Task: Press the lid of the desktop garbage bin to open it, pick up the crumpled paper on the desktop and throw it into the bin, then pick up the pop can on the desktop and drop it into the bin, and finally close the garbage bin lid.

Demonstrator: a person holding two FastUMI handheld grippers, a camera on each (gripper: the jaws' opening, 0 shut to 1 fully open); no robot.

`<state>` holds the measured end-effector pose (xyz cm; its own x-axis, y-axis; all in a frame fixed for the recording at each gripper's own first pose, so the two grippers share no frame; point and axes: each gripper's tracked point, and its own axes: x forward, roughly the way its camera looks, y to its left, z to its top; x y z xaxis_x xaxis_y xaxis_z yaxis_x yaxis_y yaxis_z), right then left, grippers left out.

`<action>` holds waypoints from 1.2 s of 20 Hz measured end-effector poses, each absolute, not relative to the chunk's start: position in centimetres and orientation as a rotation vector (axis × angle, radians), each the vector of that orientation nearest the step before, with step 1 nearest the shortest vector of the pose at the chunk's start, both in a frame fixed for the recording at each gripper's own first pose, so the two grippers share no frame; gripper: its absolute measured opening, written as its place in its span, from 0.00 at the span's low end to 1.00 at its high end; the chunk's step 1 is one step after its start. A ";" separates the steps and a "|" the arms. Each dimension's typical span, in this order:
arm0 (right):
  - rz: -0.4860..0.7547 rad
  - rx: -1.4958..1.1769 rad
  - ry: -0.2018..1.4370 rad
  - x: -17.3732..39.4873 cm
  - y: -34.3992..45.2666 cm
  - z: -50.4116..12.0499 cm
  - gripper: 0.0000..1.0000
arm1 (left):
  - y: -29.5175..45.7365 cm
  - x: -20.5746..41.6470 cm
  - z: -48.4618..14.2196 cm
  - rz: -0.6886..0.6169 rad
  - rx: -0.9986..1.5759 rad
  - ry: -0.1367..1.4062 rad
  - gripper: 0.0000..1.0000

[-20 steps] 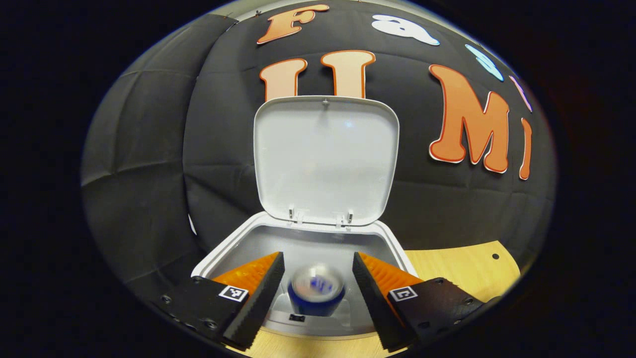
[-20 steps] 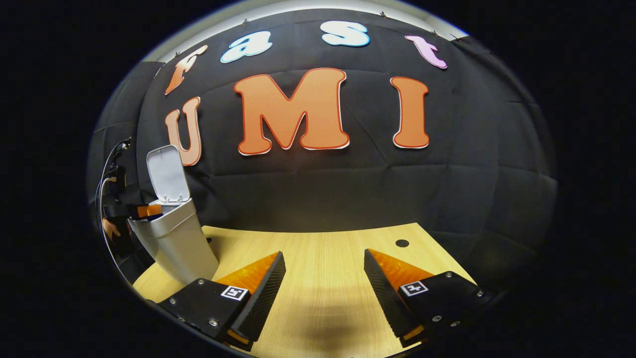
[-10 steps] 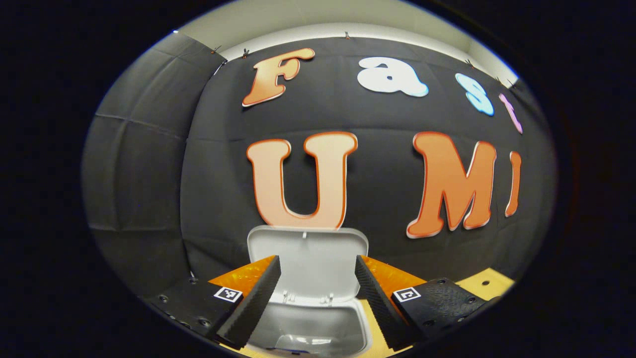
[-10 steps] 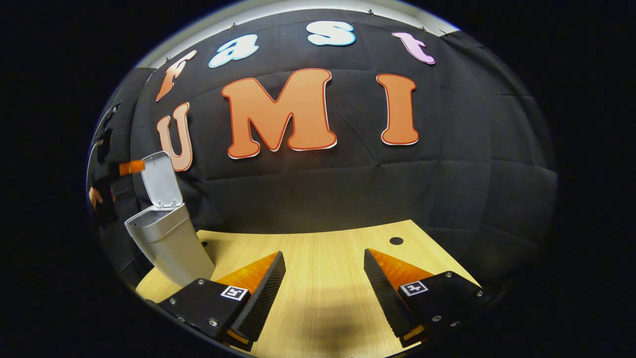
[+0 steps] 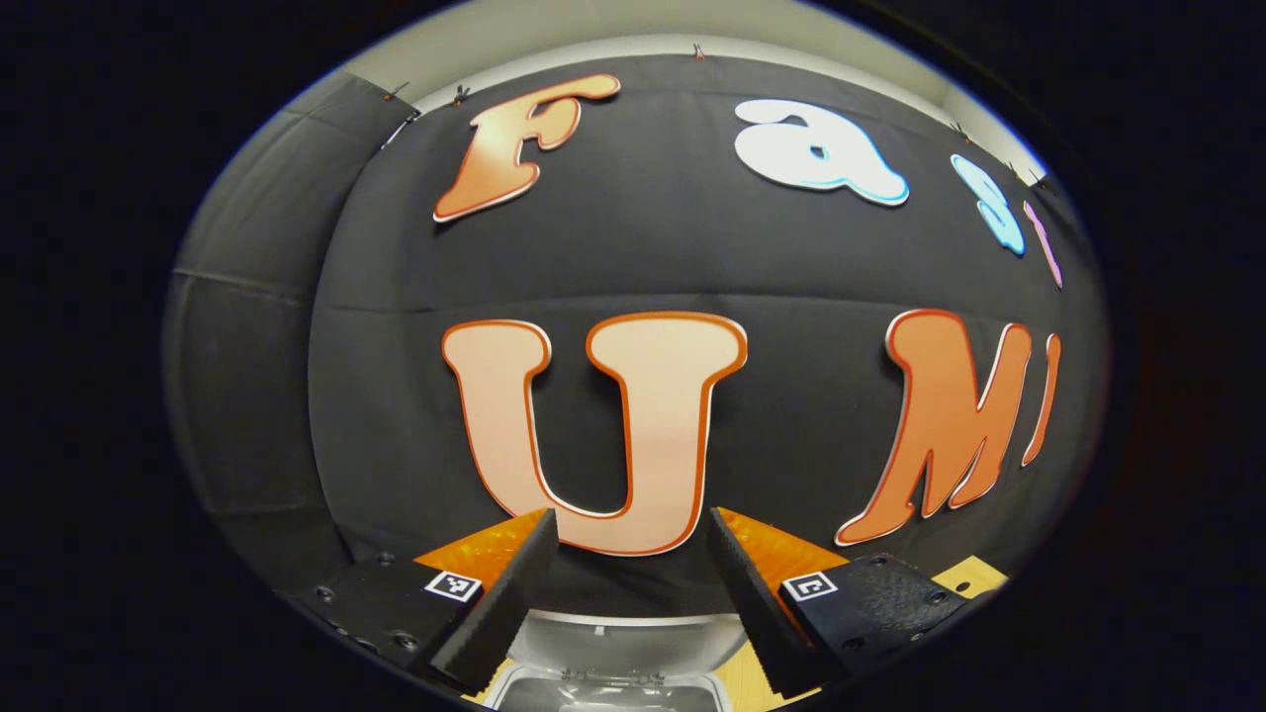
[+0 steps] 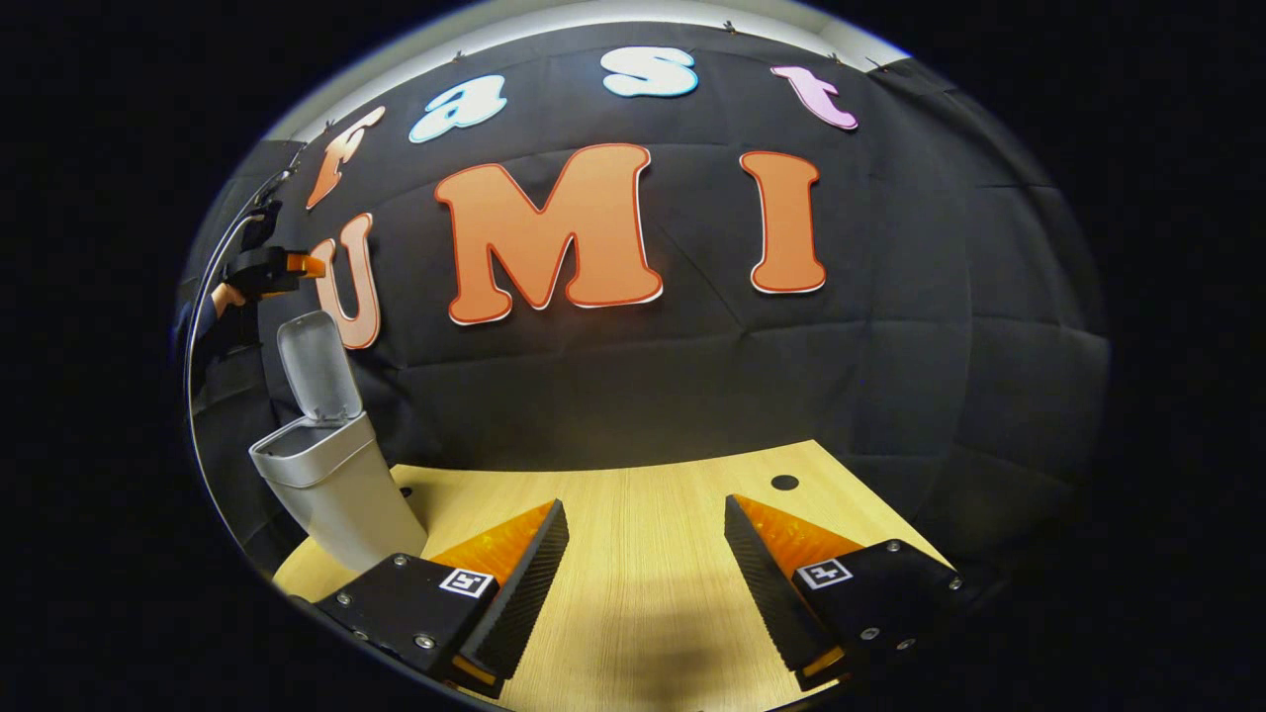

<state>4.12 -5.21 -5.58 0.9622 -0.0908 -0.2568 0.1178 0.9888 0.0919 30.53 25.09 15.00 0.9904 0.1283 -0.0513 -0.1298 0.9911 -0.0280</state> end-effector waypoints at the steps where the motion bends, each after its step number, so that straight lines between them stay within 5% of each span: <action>1: -0.110 0.105 0.258 3.9 -5.2 -5.5 0.95 | 25.2 30.9 13.5 0.131 -0.022 0.091 0.94; 12: -0.102 0.103 0.283 3.7 -4.5 -6.3 0.95 | 24.6 24.7 8.0 0.096 -0.053 0.253 0.93; 24: -0.052 0.085 0.289 3.5 -2.5 -6.8 0.95 | 21.9 13.6 -6.3 0.112 -0.112 0.289 0.95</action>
<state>3.53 -2.52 -6.83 0.9571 -0.0391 -0.2871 0.0636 0.9950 0.0764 13.61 21.91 -6.28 0.9523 0.0942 -0.2903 -0.1262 0.9876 -0.0934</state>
